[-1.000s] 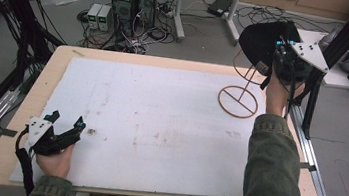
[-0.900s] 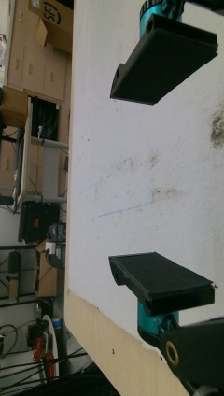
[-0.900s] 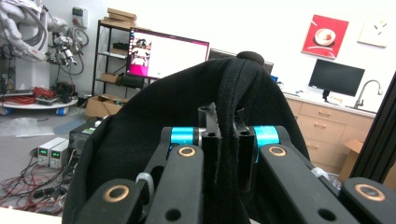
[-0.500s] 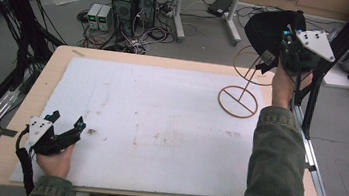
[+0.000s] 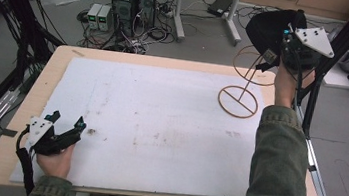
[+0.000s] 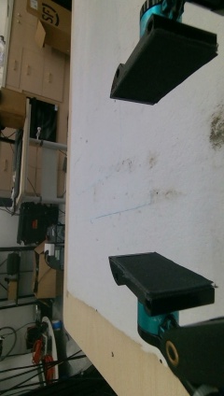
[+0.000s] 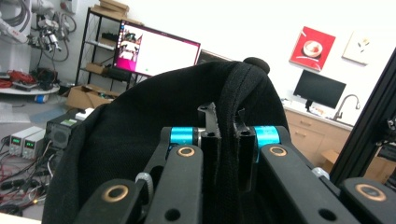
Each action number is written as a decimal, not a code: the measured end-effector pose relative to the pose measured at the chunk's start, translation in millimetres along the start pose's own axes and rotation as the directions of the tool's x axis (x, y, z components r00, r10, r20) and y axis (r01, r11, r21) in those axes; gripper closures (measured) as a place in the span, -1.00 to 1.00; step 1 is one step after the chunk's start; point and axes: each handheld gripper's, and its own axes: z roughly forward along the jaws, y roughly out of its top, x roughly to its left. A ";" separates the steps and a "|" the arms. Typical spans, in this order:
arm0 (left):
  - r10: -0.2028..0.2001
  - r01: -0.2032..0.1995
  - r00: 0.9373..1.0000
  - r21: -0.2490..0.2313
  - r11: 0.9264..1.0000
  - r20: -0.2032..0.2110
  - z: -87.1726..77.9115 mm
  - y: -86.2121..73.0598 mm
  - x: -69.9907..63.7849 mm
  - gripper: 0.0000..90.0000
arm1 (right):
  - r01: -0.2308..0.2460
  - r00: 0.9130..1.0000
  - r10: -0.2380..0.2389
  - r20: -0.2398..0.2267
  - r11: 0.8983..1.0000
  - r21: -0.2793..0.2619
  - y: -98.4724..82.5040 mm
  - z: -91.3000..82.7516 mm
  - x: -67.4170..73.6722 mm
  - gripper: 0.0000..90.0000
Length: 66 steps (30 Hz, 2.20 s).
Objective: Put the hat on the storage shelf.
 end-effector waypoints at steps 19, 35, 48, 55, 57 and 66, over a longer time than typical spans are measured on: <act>-0.002 0.002 1.000 -0.001 1.000 0.000 -0.2 0.4 0.3 -0.62 | -0.034 0.999 0.037 -0.017 0.993 0.109 -24.5 12.4 10.9 0.90; -0.001 0.001 1.000 0.000 1.000 0.003 1.9 0.5 -1.0 -0.62 | -0.136 0.988 0.144 -0.062 0.983 0.123 -46.5 12.7 9.8 0.83; -0.005 0.005 1.000 -0.001 1.000 0.004 2.1 0.6 -1.2 -0.62 | -0.140 0.982 0.159 -0.106 0.976 0.168 -49.4 12.0 17.9 0.71; -0.002 0.002 1.000 0.002 1.000 0.006 2.5 0.7 -1.7 -0.62 | -0.163 0.978 0.181 -0.105 0.973 0.164 -57.8 5.1 16.5 0.65; -0.004 0.004 1.000 0.001 1.000 0.010 2.9 0.8 -2.4 -0.62 | -0.166 0.977 0.185 -0.107 0.973 0.163 -58.3 3.4 17.0 0.62; -0.002 0.002 1.000 0.001 1.000 0.014 4.0 1.0 -4.4 -0.62 | -0.155 0.984 0.167 -0.066 0.975 0.156 -56.4 0.3 18.2 0.18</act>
